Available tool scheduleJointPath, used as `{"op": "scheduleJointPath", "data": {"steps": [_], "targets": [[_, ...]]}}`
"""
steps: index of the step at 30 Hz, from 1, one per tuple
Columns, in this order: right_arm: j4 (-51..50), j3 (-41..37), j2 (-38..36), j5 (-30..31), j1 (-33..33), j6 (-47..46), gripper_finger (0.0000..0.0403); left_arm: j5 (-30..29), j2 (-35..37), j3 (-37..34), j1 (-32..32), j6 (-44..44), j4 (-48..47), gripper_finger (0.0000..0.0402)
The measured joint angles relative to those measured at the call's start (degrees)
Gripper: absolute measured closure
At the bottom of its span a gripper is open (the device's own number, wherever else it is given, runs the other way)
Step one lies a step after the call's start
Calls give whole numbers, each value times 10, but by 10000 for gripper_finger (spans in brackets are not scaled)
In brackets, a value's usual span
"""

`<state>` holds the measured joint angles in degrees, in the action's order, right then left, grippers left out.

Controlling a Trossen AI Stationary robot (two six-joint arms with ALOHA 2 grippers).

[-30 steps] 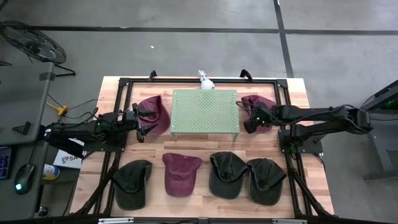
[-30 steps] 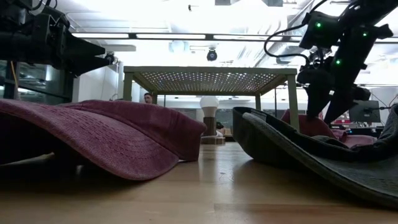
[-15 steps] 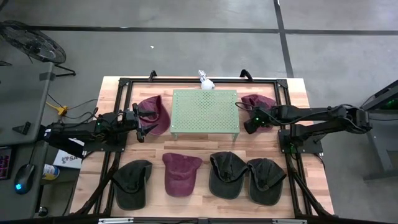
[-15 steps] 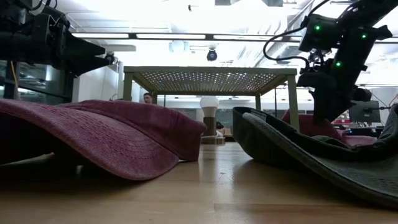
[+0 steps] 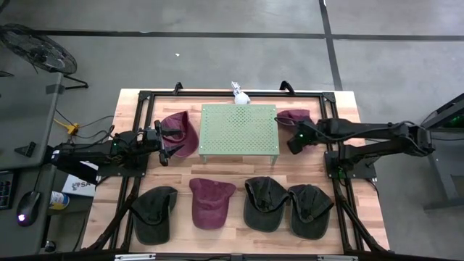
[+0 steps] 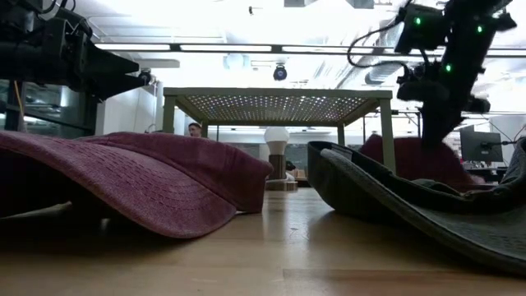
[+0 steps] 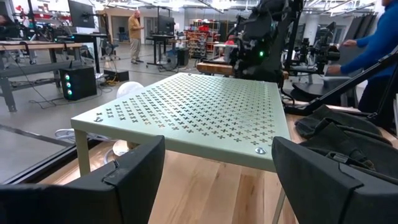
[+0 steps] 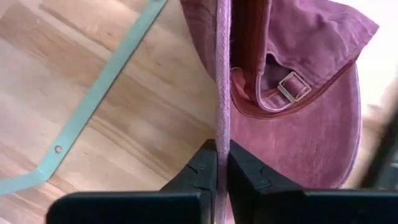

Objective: Pick & Place hat
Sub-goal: Put the right red cap on the shelf

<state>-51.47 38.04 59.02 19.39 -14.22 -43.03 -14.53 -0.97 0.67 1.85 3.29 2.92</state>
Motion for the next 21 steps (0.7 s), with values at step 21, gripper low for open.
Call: {"op": "scheduleJointPath", "data": {"steps": [21], "targets": [[-62, 118, -161, 169, 76, 13, 397, -2, 0, 0, 0, 0, 0, 111]]}}
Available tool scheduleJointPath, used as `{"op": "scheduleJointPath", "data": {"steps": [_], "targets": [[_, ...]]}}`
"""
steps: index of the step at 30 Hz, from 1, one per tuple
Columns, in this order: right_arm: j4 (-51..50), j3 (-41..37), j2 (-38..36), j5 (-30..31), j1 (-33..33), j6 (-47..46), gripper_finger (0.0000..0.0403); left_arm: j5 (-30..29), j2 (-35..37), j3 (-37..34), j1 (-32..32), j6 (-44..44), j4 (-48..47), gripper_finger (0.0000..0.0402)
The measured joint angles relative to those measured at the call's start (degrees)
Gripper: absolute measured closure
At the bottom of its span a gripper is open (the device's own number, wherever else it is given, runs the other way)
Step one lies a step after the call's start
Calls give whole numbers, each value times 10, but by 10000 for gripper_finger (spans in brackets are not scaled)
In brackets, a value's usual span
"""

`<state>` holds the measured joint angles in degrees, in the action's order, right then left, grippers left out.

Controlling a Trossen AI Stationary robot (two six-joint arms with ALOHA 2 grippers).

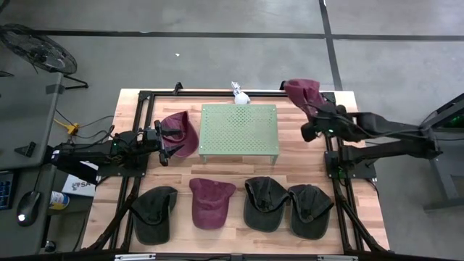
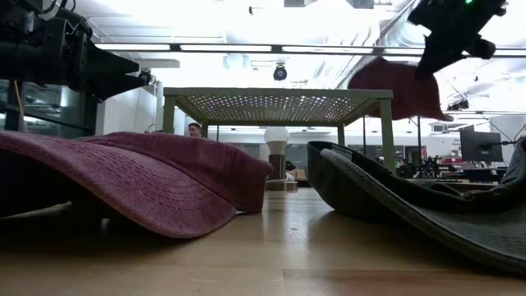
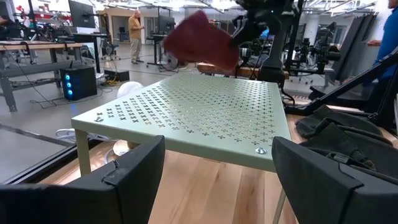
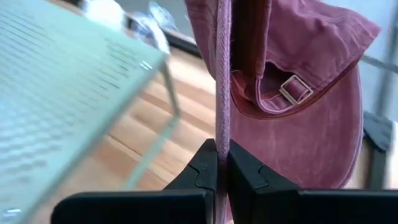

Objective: Pick & Place hat
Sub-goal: Put the right red cap on the shelf

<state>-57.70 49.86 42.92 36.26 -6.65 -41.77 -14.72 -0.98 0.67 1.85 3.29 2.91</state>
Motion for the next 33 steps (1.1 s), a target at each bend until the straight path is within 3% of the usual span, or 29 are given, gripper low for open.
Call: {"op": "scheduleJointPath", "data": {"steps": [7, 14, 26, 33], "targets": [[207, -104, -135, -10, 55, 66, 397, 0, 0, 0, 0, 0, 0, 111], [493, -229, -220, -79, 71, 171, 397, 0, 0, 0, 0, 0, 0, 111], [876, -404, -219, -233, 71, 189, 397, 3, 0, 0, 0, 0, 0, 111], [1006, -473, -219, -316, 71, 168, 397, 2, 0, 0, 0, 0, 0, 111]]}}
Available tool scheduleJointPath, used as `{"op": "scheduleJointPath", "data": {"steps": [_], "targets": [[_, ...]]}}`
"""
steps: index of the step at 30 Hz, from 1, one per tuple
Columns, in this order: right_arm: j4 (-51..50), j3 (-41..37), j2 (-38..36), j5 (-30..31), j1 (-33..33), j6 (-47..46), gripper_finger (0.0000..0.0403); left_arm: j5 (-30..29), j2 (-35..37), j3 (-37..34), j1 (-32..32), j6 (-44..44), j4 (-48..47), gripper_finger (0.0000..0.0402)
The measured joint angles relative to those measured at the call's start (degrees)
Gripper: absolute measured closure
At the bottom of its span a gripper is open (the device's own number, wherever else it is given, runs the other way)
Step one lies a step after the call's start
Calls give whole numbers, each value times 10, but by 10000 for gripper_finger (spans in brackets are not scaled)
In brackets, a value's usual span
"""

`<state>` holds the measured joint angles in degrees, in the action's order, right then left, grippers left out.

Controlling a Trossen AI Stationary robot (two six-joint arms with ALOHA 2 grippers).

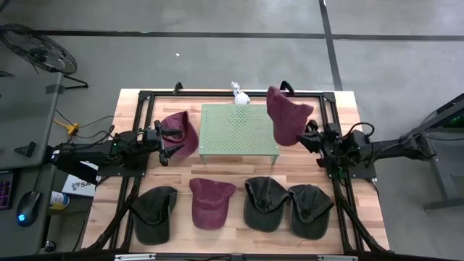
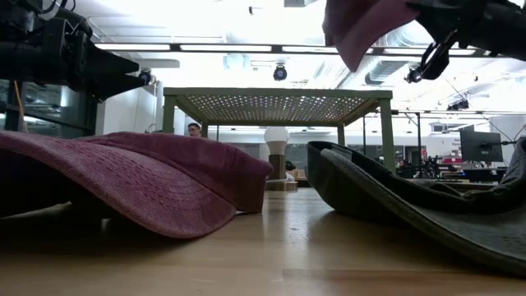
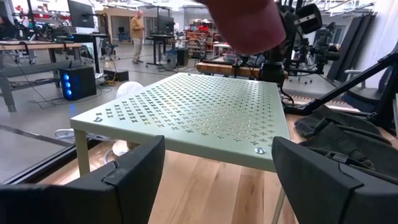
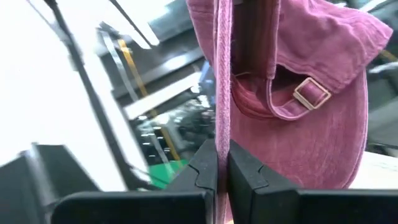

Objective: Pick & Place hat
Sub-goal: Put the right red cap on the shelf

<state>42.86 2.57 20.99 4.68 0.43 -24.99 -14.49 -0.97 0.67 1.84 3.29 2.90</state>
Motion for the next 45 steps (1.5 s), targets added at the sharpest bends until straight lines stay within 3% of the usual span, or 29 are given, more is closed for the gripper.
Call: {"op": "scheduleJointPath", "data": {"steps": [7, 28, 33, 40, 45], "targets": [[34, -20, 3, -68, 0, 13, 397, 0, 0, 0, 0, 0, 0, 111], [28, 10, 37, -61, 0, 6, 397, -2, 0, 0, 0, 2, 4, 111], [20, 11, 68, -45, 1, -8, 397, 41, 0, 0, 0, 15, 48, 111], [24, 11, 117, -36, 4, -15, 397, 153, 0, 0, 0, 6, 176, 111], [54, 11, 134, -36, -1, -10, 397, 168, 0, 0, 0, -4, 224, 111]]}}
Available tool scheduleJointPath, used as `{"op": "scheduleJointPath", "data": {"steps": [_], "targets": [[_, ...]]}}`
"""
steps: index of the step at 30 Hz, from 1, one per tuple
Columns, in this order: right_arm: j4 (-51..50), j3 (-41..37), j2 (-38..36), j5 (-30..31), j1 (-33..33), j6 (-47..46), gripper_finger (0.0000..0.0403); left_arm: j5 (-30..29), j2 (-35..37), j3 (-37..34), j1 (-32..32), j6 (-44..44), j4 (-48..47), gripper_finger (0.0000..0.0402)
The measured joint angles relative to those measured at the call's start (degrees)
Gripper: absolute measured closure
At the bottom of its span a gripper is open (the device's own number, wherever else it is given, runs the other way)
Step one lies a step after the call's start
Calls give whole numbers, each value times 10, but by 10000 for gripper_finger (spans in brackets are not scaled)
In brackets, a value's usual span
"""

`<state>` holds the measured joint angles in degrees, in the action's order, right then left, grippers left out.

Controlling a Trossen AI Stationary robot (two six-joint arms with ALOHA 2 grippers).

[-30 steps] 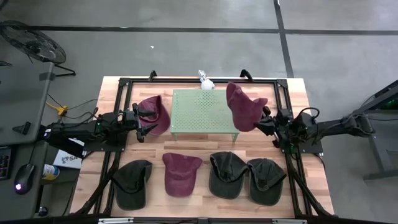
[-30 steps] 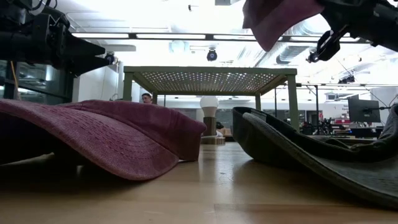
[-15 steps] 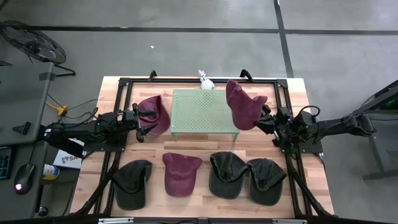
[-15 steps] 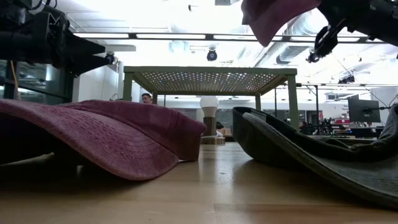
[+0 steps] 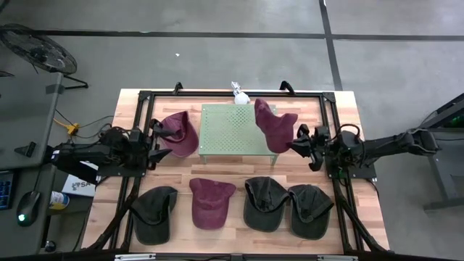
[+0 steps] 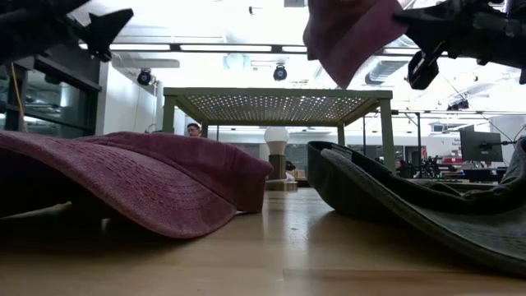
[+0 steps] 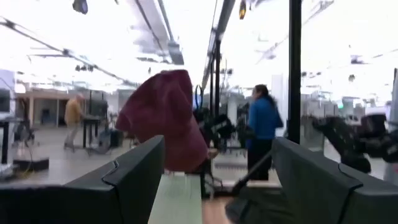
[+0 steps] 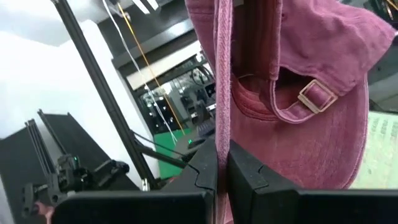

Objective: Pick & Place hat
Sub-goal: Put the right red cap on the shelf

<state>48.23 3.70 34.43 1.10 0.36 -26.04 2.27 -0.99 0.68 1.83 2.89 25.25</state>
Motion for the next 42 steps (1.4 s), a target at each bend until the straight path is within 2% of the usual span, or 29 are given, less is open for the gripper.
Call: {"op": "scheduleJointPath", "data": {"steps": [4, 8, 15, 19, 23, 29, 35, 39, 42], "targets": [[3, 0, 1, -6, -8, 6, 397, -7, -13, 11, 0, -9, -1, 111], [2, 0, 1, -10, -18, 6, 397, -29, -65, 31, 0, -41, 24, 111], [-22, 4, 15, -16, -39, 6, 397, -59, -239, 79, 0, -114, 81, 111], [-67, 42, 42, -28, -58, 6, 397, -86, -362, 159, 0, -153, 82, 111], [-105, 90, 70, -74, -74, 5, 397, -104, -474, 265, 0, -245, 63, 111], [-176, 150, 103, -121, -91, -10, 397, -139, -606, 445, 1, -374, -52, 111], [-201, 165, 106, -136, -91, 13, 397, -155, -699, 581, 1, -444, -177, 111], [-203, 165, 105, -137, -91, 21, 397, -199, -728, 621, 8, -479, -189, 111], [-211, 165, 105, -136, -91, 22, 397, -180, -730, 627, 19, -476, -194, 111]]}}
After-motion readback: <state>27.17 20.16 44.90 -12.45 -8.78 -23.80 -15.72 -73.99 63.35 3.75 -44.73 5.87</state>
